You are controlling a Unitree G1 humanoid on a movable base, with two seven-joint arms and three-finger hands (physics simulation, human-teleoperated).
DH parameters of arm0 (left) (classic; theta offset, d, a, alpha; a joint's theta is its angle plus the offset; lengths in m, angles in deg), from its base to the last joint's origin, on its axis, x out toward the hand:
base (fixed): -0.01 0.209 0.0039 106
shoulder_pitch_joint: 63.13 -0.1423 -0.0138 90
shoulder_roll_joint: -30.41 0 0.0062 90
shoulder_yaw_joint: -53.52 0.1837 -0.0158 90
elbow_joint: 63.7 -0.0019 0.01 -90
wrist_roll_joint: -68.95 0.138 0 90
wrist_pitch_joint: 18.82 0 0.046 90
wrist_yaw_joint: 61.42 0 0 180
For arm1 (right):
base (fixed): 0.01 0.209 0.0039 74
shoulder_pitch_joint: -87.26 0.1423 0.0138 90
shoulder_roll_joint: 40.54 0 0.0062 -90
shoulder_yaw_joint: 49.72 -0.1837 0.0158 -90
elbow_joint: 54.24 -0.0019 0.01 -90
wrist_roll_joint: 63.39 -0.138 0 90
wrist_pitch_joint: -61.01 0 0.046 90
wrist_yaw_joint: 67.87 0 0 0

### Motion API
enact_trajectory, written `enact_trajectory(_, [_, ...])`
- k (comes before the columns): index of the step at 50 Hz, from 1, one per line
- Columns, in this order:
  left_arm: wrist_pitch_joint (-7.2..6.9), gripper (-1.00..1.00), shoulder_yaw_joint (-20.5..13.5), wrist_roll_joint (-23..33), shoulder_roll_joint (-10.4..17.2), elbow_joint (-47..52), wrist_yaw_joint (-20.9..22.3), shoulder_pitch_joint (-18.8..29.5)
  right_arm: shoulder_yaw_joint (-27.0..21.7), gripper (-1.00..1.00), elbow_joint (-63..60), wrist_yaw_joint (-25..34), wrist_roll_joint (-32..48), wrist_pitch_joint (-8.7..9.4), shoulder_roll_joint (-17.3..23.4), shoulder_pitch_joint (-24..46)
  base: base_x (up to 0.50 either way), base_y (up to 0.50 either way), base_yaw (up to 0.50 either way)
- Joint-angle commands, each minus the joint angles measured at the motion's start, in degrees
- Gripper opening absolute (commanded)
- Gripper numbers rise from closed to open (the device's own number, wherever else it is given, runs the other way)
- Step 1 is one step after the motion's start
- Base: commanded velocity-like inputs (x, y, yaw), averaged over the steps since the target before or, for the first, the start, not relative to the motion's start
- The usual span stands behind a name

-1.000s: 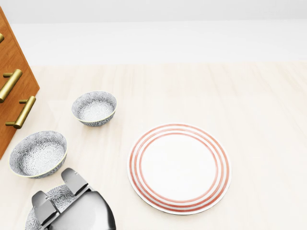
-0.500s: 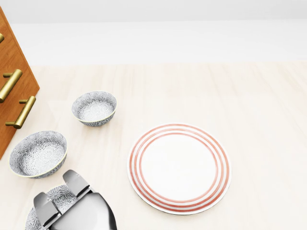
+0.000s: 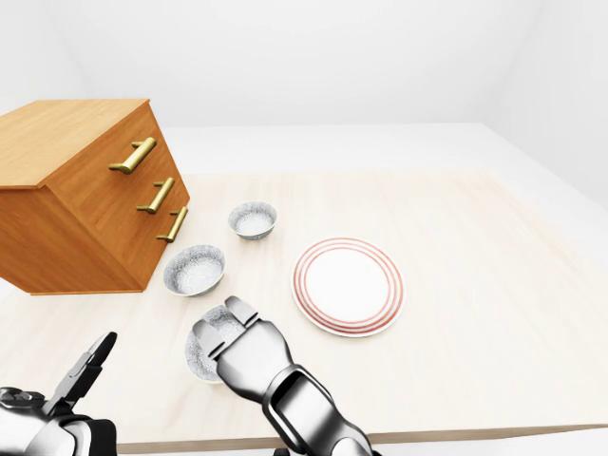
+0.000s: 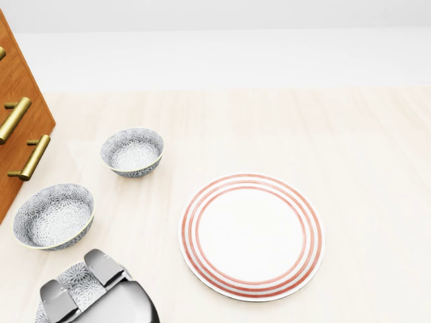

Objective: Put the bowl at the front on the plate.

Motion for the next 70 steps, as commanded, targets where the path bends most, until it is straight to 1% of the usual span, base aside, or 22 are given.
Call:
enact_trajectory(1, [0.0, 1.0, -0.1, 0.0, 0.0, 0.1, 0.0, 0.1, 0.8, 1.0, 2.7, 0.0, -3.6, 3.17, 0.9, -1.8, 0.0, 0.0, 0.0])
enact_trajectory(4, [0.0, 1.0, 0.0, 0.2, 0.0, 0.0, 0.0, 0.0, 1.5, 1.0, 2.5, 0.0, -4.2, 4.35, 1.7, -2.6, 0.0, 0.0, 0.0])
enact_trajectory(11, [0.0, 1.0, 0.1, 0.3, 0.0, -0.6, 0.0, 0.2, 1.4, 1.0, 2.7, 0.0, -5.5, 4.35, 2.1, -2.5, 0.0, 0.0, 0.0])
enact_trajectory(17, [0.0, 1.0, -0.1, -0.2, 0.0, 0.6, 0.0, -0.2, 1.5, 1.0, 3.4, 0.0, -5.1, 4.35, 1.5, -1.8, 0.0, 0.0, 0.0])
enact_trajectory(21, [0.0, 1.0, -0.2, -0.3, 0.0, 0.2, 0.0, -0.1, 1.3, 1.0, 5.9, 0.0, -6.7, 4.35, 0.7, -1.2, 0.0, 0.0, 0.0])
enact_trajectory(23, [0.0, 1.0, -0.1, -0.2, 0.0, -0.1, 0.0, 0.1, 1.1, 1.0, 6.7, 0.0, -5.7, 4.35, 0.4, -1.0, 0.0, 0.0, 0.0])
enact_trajectory(24, [0.0, 1.0, -0.1, -0.2, 0.0, -0.1, 0.0, 0.1, 1.0, 1.0, 7.3, 0.0, -7.0, 4.35, 0.4, -1.0, 0.0, 0.0, 0.0])
enact_trajectory(26, [0.0, 1.0, -0.1, -0.2, 0.1, -0.1, 0.0, 0.1, 0.8, 1.0, 7.8, 0.0, -7.3, 4.35, 0.2, -0.8, 0.0, 0.0, 0.0])
enact_trajectory(32, [0.0, 1.0, 0.1, -0.2, 0.1, -0.4, 0.0, 0.2, 0.3, 1.0, 10.0, 0.0, -8.2, 3.64, -0.3, -0.4, 0.0, 0.0, 0.0])
enact_trajectory(36, [0.0, 1.0, 0.0, -0.4, 0.1, 0.2, 0.0, -0.1, -0.1, 1.0, 10.0, 0.0, -8.5, 3.52, -0.6, -0.1, 0.0, 0.0, 0.0])
enact_trajectory(43, [0.0, 1.0, 0.1, -0.3, 0.1, -0.3, 0.0, 0.1, -0.4, 1.0, 10.6, 0.0, -8.8, 4.19, -0.7, -0.3, 0.0, 0.0, 0.0])
enact_trajectory(51, [0.0, 1.0, -0.1, -0.4, 0.0, 0.0, 0.0, -0.1, -1.9, 1.0, 13.2, 0.0, -9.5, 3.97, -1.7, 1.1, 0.0, 0.0, 0.0])
enact_trajectory(56, [0.0, 1.0, 0.0, -0.3, 0.0, 0.0, 0.0, 0.0, -3.1, 1.0, 14.7, 0.0, -9.7, 3.64, -2.4, 2.1, 0.0, 0.0, 0.0])
enact_trajectory(63, [0.0, 1.0, 0.2, -0.1, 0.1, -0.9, 0.0, 0.3, -4.5, 1.0, 16.6, 0.0, -10.5, 2.94, -2.4, 2.4, 0.0, 0.0, 0.0])
enact_trajectory(70, [0.0, 1.0, -0.1, -0.4, 0.0, 0.3, 0.0, -0.1, -5.7, 1.0, 17.5, 0.0, -10.9, 2.55, -2.5, 2.9, 0.0, 0.0, 0.0])
